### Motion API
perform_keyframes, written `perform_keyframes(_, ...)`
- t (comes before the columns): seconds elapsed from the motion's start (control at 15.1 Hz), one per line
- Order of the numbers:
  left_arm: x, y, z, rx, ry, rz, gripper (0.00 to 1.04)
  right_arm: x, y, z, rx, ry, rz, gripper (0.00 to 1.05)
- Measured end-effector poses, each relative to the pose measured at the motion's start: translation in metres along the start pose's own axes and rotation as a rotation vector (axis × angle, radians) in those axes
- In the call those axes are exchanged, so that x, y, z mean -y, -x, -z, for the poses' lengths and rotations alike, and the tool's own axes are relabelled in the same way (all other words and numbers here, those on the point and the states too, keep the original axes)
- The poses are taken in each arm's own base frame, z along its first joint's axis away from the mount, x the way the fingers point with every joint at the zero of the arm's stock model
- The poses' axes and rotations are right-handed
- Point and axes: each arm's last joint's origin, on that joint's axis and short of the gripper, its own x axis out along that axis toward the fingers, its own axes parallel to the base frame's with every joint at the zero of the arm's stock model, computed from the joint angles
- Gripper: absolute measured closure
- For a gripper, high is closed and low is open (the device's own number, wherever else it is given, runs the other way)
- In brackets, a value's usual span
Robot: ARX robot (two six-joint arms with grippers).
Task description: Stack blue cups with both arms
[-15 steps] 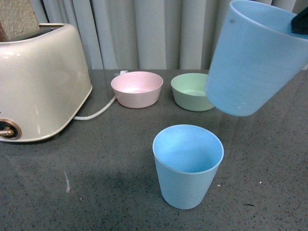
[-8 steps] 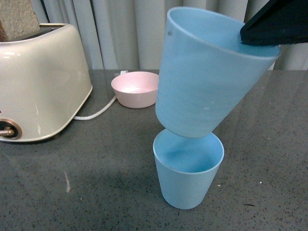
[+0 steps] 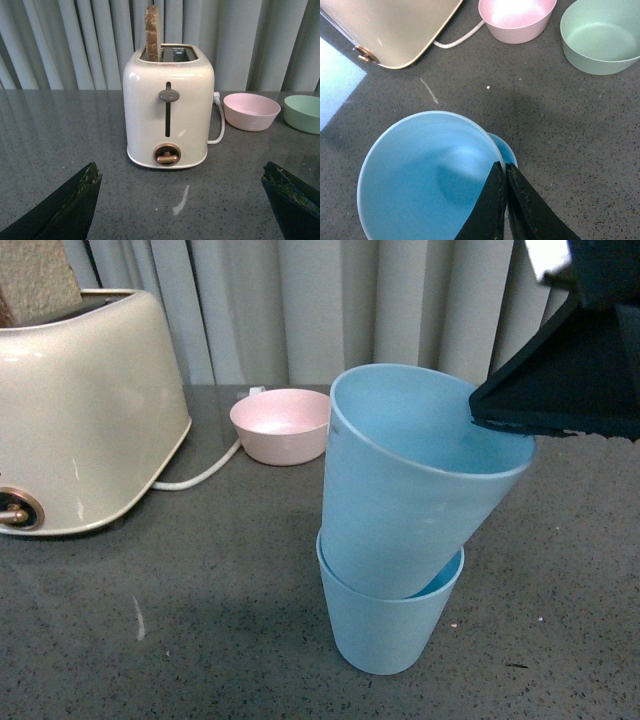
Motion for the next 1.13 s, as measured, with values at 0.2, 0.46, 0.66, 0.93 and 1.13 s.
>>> perform_keyframes(0.2, 0.0, 0.0, 0.0, 0.0, 0.0, 0.0, 0.07, 0.001, -0.002, 0.002, -0.005, 0.004, 0.016, 1.03)
perform_keyframes(0.46, 0.0, 0.0, 0.0, 0.0, 0.0, 0.0, 0.07, 0.0, -0.005, 0.003, -0.019, 0.008, 0.028, 0.91)
perform_keyframes(0.66, 0.0, 0.0, 0.0, 0.0, 0.0, 0.0, 0.07, -0.001, -0.005, 0.002, -0.02, 0.007, 0.012, 0.61)
perform_keyframes(0.93, 0.0, 0.0, 0.0, 0.0, 0.0, 0.0, 0.07, 0.015, 0.015, -0.014, 0.098, -0.063, 0.059, 0.17)
perform_keyframes(1.13, 0.0, 0.0, 0.0, 0.0, 0.0, 0.0, 0.07, 0.036, 0.053, -0.026, 0.293, -0.152, 0.153, 0.07)
